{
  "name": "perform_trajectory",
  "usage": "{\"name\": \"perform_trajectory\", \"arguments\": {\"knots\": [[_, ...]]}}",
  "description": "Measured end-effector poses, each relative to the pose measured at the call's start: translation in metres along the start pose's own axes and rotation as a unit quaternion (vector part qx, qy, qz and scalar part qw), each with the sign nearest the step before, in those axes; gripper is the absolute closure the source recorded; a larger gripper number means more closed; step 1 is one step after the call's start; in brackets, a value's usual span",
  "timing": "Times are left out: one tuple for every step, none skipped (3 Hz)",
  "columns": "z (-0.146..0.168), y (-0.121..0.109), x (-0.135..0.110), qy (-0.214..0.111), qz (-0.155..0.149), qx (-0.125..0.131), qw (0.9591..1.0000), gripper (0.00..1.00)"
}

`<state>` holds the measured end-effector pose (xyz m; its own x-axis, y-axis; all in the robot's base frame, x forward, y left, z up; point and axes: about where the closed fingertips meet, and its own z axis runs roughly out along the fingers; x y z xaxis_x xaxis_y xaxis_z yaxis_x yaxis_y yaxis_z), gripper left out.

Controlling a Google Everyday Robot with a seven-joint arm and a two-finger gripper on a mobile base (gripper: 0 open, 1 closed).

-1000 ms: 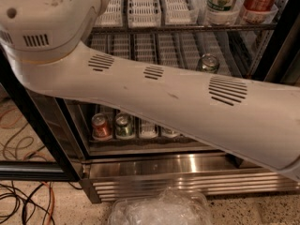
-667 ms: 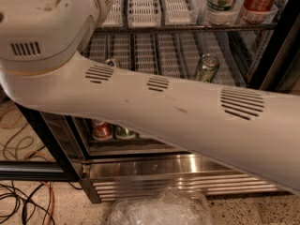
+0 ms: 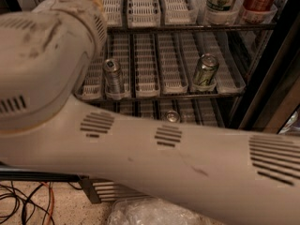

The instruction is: Pick blue plastic bottle from top shelf of fridge

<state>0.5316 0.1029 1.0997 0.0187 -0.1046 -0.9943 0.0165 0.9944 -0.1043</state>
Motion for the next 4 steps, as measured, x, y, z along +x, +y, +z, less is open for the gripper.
{"name": "perform_trajectory", "arguments": {"knots": [[-0.009,-0.003,0.016,-0.011,-0.016,-0.035,0.9992,1.0],[0.009,-0.036,0.033,-0.031,-0.023,-0.06,0.9975,1.0],[0.028,-0.064,0.046,-0.04,-0.015,-0.093,0.9947,1.0],[0.031,-0.083,0.059,-0.037,0.008,-0.12,0.9921,1.0]]}}
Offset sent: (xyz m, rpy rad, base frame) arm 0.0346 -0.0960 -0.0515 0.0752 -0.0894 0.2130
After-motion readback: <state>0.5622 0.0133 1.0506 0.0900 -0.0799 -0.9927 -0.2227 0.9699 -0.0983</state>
